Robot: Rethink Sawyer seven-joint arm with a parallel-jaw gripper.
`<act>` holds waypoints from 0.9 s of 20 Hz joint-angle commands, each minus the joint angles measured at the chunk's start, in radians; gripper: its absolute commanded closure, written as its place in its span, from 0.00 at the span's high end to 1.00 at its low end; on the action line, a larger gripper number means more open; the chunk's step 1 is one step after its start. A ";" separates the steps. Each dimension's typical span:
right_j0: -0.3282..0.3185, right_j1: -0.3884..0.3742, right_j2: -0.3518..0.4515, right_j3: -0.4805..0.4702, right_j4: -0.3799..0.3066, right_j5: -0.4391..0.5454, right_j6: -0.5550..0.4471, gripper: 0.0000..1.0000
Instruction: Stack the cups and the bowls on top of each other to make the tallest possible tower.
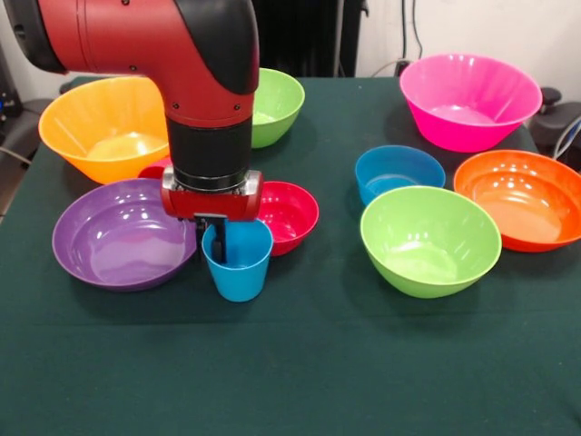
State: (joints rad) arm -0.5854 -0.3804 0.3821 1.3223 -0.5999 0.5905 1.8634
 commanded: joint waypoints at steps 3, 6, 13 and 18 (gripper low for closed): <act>-0.013 0.153 0.001 0.079 0.021 0.136 -0.110 0.00; -0.007 0.148 -0.002 0.088 0.033 0.139 -0.104 0.00; 0.001 0.133 -0.010 0.111 0.061 0.148 -0.088 0.00; 0.010 0.119 -0.013 0.135 0.080 0.144 -0.056 0.00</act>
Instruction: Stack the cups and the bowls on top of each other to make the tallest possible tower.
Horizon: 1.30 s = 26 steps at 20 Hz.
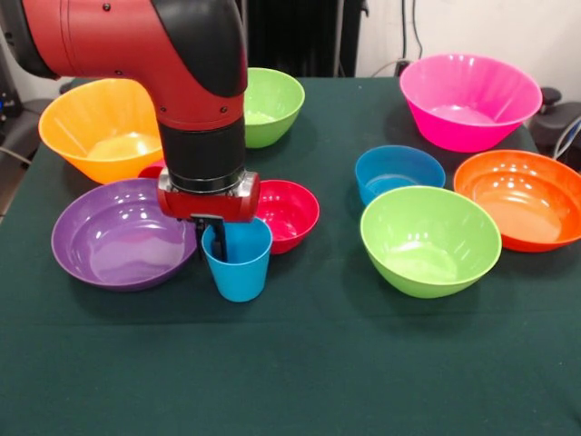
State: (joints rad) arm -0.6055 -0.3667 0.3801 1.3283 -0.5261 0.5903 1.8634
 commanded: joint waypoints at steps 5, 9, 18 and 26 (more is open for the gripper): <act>0.052 0.084 -0.024 0.160 0.035 0.143 -0.005 0.00; 0.081 0.056 -0.047 0.186 0.055 0.135 0.044 0.00; 0.126 0.012 -0.102 0.239 0.090 0.089 0.091 0.00; 0.107 -0.021 -0.086 0.299 0.086 -0.020 0.045 0.00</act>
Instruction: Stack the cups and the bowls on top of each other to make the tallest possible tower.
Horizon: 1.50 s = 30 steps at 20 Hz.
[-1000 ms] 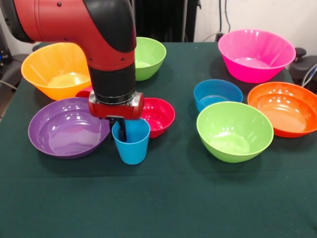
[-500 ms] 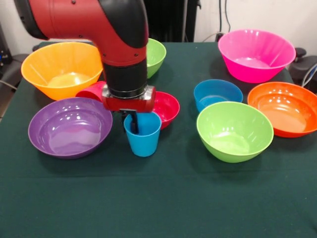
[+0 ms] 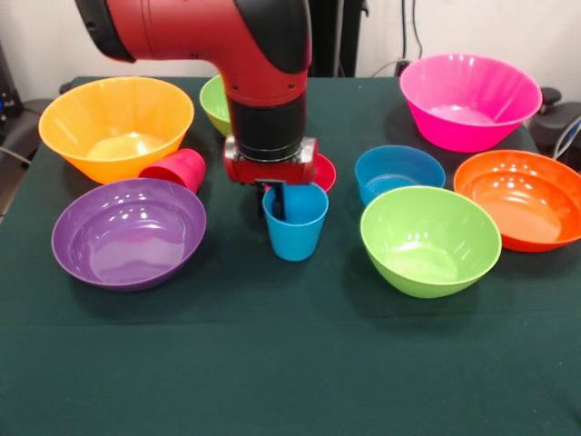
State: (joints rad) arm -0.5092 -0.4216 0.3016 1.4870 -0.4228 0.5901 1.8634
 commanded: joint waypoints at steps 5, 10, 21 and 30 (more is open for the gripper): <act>-0.004 0.060 0.007 0.109 -0.075 -0.157 0.020 0.00; -0.022 0.095 0.036 0.061 -0.137 -0.316 -0.024 0.00; -0.088 0.190 0.143 -0.090 -0.201 -0.324 -0.161 0.00; -0.105 0.190 0.195 -0.132 -0.219 -0.269 -0.177 0.00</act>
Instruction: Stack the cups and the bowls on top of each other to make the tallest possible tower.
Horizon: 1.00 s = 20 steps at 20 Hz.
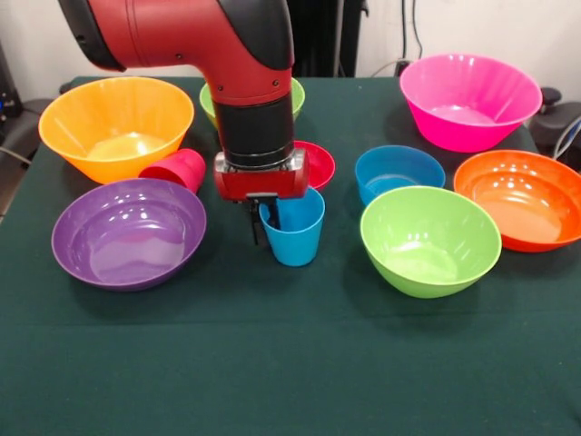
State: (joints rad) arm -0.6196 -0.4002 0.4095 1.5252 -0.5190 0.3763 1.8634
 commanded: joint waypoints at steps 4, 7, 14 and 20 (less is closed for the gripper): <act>0.001 0.164 0.116 -0.196 -0.129 -0.037 -0.201 0.00; -0.001 0.156 0.133 -0.209 -0.131 -0.010 -0.214 0.00; -0.004 0.143 0.156 -0.228 -0.145 0.029 -0.225 0.00; -0.017 0.153 0.176 -0.248 -0.175 0.028 -0.237 0.00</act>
State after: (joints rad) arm -0.6267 -0.3175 0.5302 1.3590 -0.6014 0.3748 1.8634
